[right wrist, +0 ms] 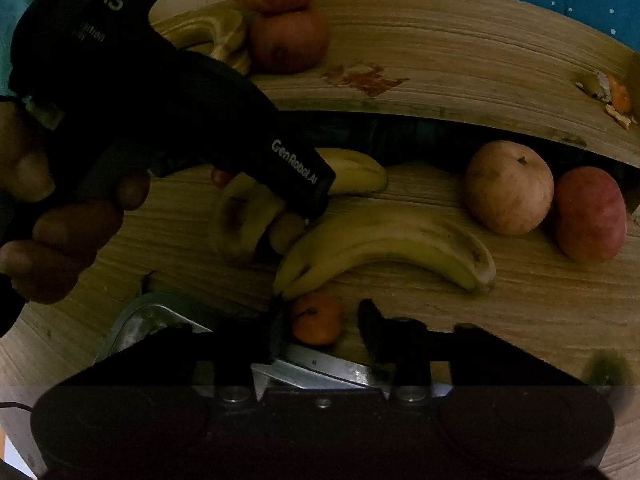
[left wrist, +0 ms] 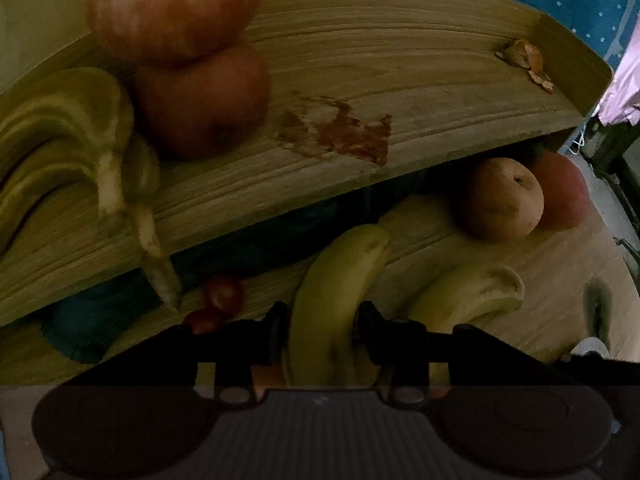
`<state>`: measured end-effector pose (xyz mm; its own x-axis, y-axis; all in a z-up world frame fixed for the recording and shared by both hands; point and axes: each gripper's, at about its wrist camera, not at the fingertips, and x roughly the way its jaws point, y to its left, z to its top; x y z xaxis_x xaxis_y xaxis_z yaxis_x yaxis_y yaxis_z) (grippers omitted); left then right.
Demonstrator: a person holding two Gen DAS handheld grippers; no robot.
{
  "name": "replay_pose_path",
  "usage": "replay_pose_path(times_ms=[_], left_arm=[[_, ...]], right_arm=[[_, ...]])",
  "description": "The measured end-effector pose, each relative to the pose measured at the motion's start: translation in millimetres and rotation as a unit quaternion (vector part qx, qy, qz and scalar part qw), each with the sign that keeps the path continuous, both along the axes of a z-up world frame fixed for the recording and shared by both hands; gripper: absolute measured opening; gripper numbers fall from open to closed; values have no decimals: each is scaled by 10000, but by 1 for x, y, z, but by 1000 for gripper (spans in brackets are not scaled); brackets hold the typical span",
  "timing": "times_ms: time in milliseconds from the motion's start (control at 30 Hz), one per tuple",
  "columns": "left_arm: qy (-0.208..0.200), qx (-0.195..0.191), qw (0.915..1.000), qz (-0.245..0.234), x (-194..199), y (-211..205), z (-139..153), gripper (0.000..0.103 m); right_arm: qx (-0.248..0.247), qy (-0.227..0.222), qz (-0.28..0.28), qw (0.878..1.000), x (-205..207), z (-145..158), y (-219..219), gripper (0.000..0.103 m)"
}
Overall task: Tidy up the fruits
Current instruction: 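Grasp the yellow banana with the left tool while the right tool grasps a small orange, then lower the banana into the tray with the left tool while the right tool releases the orange there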
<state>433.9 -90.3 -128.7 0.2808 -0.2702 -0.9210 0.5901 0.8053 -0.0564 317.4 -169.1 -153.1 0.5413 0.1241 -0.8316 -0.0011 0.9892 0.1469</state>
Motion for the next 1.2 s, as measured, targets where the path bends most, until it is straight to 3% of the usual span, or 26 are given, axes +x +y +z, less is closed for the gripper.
replay_pose_path(times_ms=[333,667,933,1200], left_arm=[[-45,-133,9998,118,-10,10,16,38],[-259,-380,9981,409,-31,31,55,38],[-293,-391,9963,708,-73,48,69,38],[-106,-350,9953,902,-117,61,64,38]], right_arm=[[26,-198,78,9998,-3,8,1,31],[75,-544,219,9983,-25,36,-6,30],[91,-813,469,9955,-56,61,-10,30],[37,-764,835,9936,-82,67,-8,31]])
